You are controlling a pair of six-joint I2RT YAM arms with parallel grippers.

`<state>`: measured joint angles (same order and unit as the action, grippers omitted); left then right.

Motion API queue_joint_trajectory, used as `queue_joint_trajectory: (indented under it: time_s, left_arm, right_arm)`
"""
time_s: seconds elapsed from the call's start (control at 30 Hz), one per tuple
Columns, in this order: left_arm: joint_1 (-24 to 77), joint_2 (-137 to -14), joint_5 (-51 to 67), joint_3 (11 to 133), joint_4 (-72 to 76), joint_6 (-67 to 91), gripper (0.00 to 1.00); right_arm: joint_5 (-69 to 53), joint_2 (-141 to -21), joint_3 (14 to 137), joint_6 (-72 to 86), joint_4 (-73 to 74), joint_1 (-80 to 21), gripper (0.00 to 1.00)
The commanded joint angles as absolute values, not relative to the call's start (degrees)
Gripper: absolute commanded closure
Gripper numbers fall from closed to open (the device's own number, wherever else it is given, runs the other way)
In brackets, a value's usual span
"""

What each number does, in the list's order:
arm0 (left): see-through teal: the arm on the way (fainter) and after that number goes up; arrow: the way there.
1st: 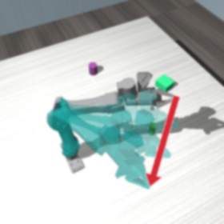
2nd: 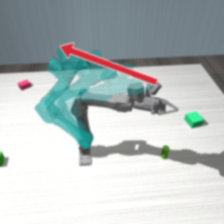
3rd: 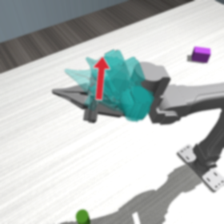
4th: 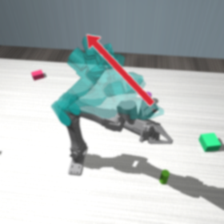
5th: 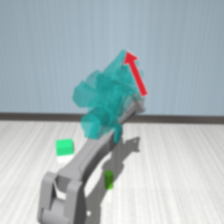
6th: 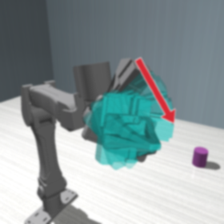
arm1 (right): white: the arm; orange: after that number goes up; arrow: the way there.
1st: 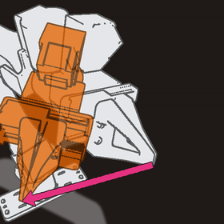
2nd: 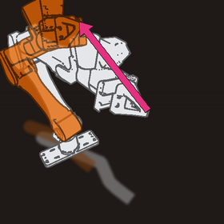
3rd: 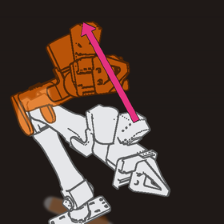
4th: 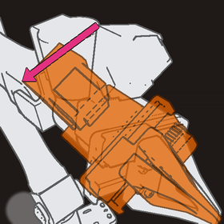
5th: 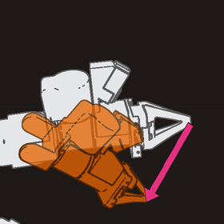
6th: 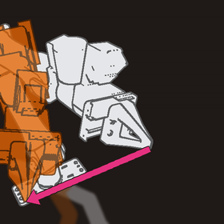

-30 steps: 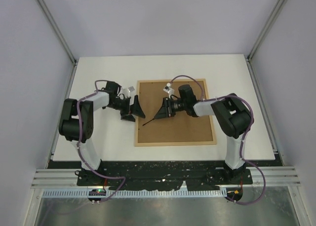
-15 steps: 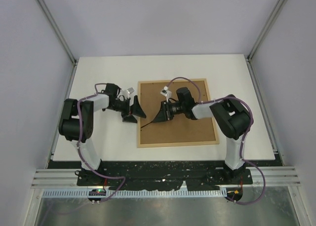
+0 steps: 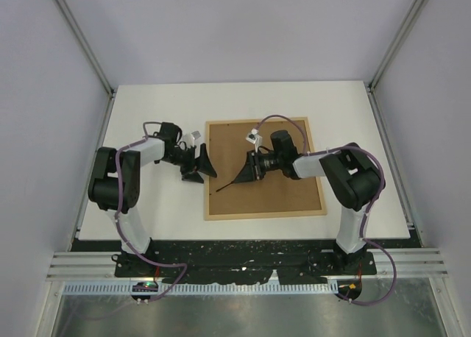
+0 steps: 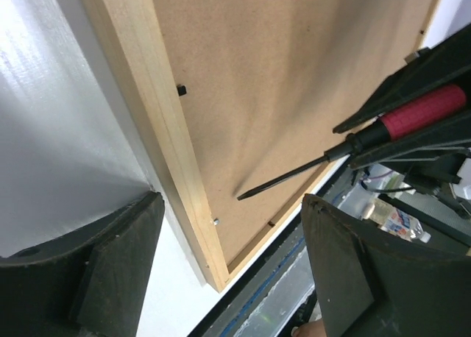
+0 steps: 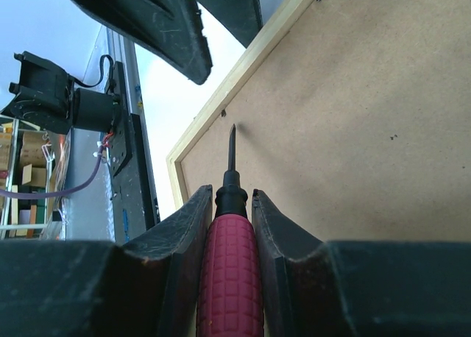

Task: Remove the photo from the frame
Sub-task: Release the photo frame item from the photo frame.

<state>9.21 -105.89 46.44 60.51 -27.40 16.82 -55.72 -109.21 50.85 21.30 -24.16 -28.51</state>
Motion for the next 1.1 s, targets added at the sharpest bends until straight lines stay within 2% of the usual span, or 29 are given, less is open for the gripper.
queue_joint_trajectory:
  time_s: [0.0,0.13,0.23,0.37,0.63,1.07]
  left_arm:
    - [10.5,-107.5,34.5,61.6,-29.8,14.8,0.23]
    - [11.6,-108.5,33.0,62.9,-31.2,14.6,0.31]
    - [11.9,-109.3,32.0,63.7,-31.8,14.6,0.45]
    - [12.2,-110.5,31.8,64.2,-32.3,14.4,0.53]
    - [12.9,-111.4,31.0,64.9,-33.7,14.1,0.77]
    - [13.0,-112.1,31.7,64.8,-33.4,14.4,0.95]
  right_arm:
    - [-56.1,-106.6,50.2,21.4,-28.3,-29.1,0.92]
    - [-55.5,-106.9,50.0,22.2,-29.7,-29.7,0.92]
    - [-55.5,-107.3,50.1,22.6,-30.1,-30.1,0.92]
    - [-55.7,-108.3,49.7,23.6,-32.5,-30.7,0.92]
    - [-52.2,-109.2,51.1,21.1,-29.0,-32.0,0.92]
    - [-49.8,-109.9,52.4,18.4,-24.5,-32.1,0.92]
